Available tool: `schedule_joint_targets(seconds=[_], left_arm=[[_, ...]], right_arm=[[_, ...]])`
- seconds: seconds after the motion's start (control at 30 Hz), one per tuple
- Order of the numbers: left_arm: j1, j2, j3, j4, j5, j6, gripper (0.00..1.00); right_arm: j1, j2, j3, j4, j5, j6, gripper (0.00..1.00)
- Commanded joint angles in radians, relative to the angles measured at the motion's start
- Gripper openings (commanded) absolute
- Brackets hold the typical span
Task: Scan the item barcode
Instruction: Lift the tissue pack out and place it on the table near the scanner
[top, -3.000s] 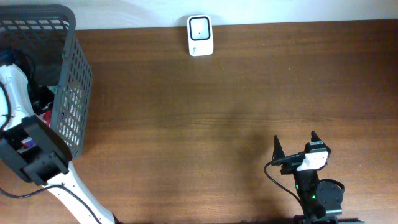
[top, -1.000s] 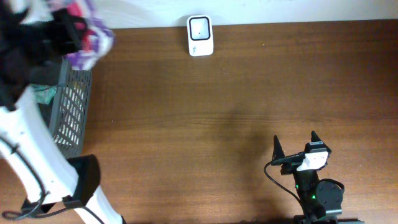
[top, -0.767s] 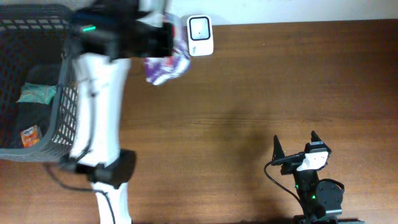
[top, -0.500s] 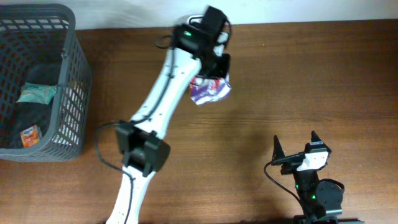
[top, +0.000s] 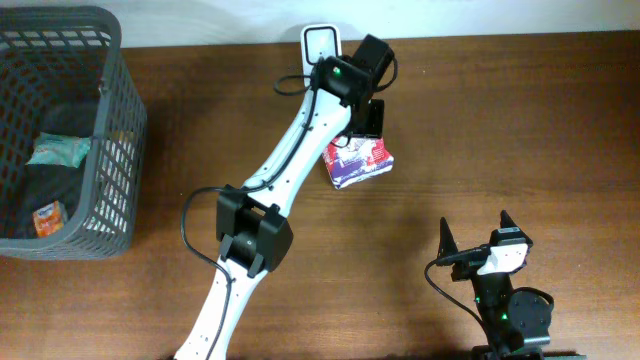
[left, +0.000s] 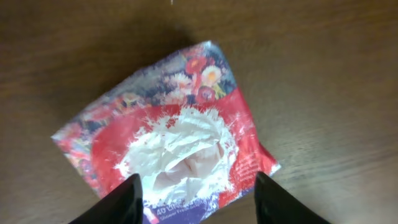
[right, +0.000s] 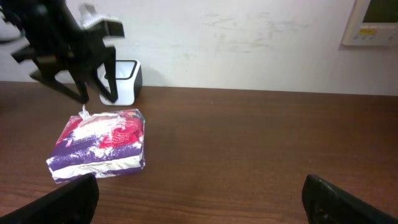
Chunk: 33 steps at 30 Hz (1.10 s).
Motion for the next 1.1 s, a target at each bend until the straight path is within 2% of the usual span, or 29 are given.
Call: schedule_joint_targets(seconds=[0.0, 0.1, 0.17, 0.2, 0.23, 0.3, 0.4, 0.43, 0.5, 0.67, 0.87, 0.93, 1.07], left_arm=[[0.06, -0.043, 0.173, -0.079, 0.01, 0.023, 0.58], [0.151, -0.124, 0.36, -0.235, -0.005, 0.093, 0.61], [0.22, -0.173, 0.439, -0.332, -0.075, 0.094, 0.62], [0.258, -0.199, 0.462, -0.348, -0.096, 0.14, 0.62], [0.307, -0.243, 0.462, -0.348, -0.077, 0.2, 0.68], [0.397, -0.325, 0.462, -0.348, -0.077, 0.2, 0.68], [0.512, -0.427, 0.462, -0.348, -0.081, 0.269, 0.73], [0.542, -0.453, 0.462, -0.348, -0.082, 0.309, 0.79], [0.596, -0.492, 0.454, -0.348, -0.08, 0.311, 0.8], [0.712, -0.518, 0.318, -0.348, -0.168, 0.311, 0.81], [0.99, -0.518, 0.074, -0.348, -0.225, 0.28, 0.82], [1.076, -0.517, -0.019, -0.342, -0.2, 0.277, 0.74], [1.166, -0.517, -0.239, -0.254, -0.195, 0.325, 0.72]], right_arm=[[-0.005, -0.006, -0.008, -0.003, 0.001, 0.008, 0.99], [-0.005, -0.006, -0.008, -0.003, 0.001, 0.008, 0.99], [-0.005, -0.006, -0.008, -0.003, 0.001, 0.008, 0.99], [-0.005, -0.006, -0.008, -0.003, 0.001, 0.008, 0.99], [-0.005, -0.006, -0.008, -0.003, 0.001, 0.008, 0.99], [-0.005, -0.006, -0.008, -0.003, 0.001, 0.008, 0.99], [-0.005, -0.006, -0.008, -0.003, 0.001, 0.008, 0.99], [-0.005, -0.006, -0.008, -0.003, 0.001, 0.008, 0.99], [-0.005, -0.006, -0.008, -0.003, 0.001, 0.008, 0.99], [-0.005, -0.006, -0.008, -0.003, 0.001, 0.008, 0.99], [-0.005, -0.006, -0.008, -0.003, 0.001, 0.008, 0.99], [-0.005, -0.006, -0.008, -0.003, 0.001, 0.008, 0.99], [-0.005, -0.006, -0.008, -0.003, 0.001, 0.008, 0.99]])
